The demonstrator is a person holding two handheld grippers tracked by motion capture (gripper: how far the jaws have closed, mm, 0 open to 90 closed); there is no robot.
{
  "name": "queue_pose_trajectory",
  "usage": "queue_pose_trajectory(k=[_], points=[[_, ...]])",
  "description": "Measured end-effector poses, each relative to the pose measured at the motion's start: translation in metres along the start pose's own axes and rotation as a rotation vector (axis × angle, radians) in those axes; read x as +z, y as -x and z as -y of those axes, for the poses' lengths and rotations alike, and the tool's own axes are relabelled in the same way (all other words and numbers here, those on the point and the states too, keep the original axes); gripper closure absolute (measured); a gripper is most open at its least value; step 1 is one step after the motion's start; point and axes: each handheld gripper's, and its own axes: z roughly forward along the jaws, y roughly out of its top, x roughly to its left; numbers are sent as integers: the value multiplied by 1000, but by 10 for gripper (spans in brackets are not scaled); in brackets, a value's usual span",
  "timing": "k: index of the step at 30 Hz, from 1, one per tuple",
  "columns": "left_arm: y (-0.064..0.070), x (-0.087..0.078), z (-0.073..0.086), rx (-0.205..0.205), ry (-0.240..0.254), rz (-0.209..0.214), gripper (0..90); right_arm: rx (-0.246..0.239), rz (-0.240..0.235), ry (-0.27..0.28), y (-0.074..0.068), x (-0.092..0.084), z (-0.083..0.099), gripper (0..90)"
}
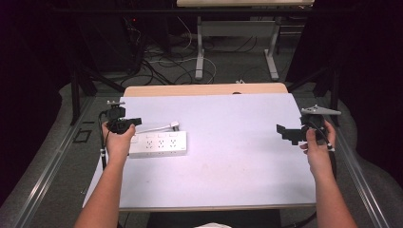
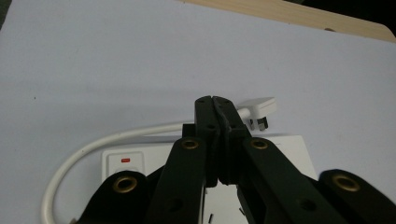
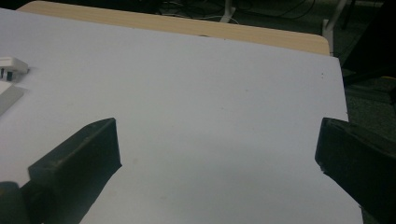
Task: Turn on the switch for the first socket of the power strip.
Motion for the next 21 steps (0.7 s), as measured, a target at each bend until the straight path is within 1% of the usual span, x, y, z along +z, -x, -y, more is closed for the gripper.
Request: queue_pose_trajectory(k=[1,2,3,4,5,6,7,9,10,11,12,13,14,16,17,18,19,20,21], points=[[0,0,-1,-5,-21,5,899,-2,-8,-6,1,-1,0,0],[-1,2,0,3,-14,-6,899,1,-8,-7,1,-1,0,0],[-1,2,-1,-9,-34,4,899,6,-7,-10,0,-1,0,0],[-2,3,0,-12,-32,0,899,7,-7,-11,0,-1,0,0],[-2,4,-1,-11,-53,3,899,7,-7,-11,0,-1,0,0],[-2,5,0,-22,-52,2,899,4,-5,-14,0,-1,0,0],[-3,6,-1,-16,-71,5,899,4,-5,-14,0,-1,0,0],[-3,8,-1,-28,-84,5,899,-5,-6,-10,0,0,0,0],[-4,8,-2,-17,-105,3,899,-6,-5,-12,0,0,0,0],[-3,11,-1,-35,-94,6,899,-2,-8,-13,0,1,0,0],[-3,12,-1,-37,-111,8,899,-3,-7,-11,0,1,1,0],[-3,13,0,-30,-112,1,899,-3,-7,-11,0,1,1,0],[-2,15,0,-40,-119,7,899,-4,-8,-12,0,1,1,0],[-3,17,0,-32,-128,2,898,-4,-8,-12,0,1,1,0],[-2,19,0,-44,-135,7,898,-2,-8,-13,0,1,1,0],[-2,20,0,-37,-137,4,898,-2,-8,-13,0,1,1,0],[-2,21,0,-36,-152,-2,899,-5,-6,-13,0,1,1,0],[-1,23,0,-39,-147,0,898,-5,-8,-14,0,1,1,0],[-2,23,0,-34,-161,-2,898,-3,-8,-10,0,2,1,0]])
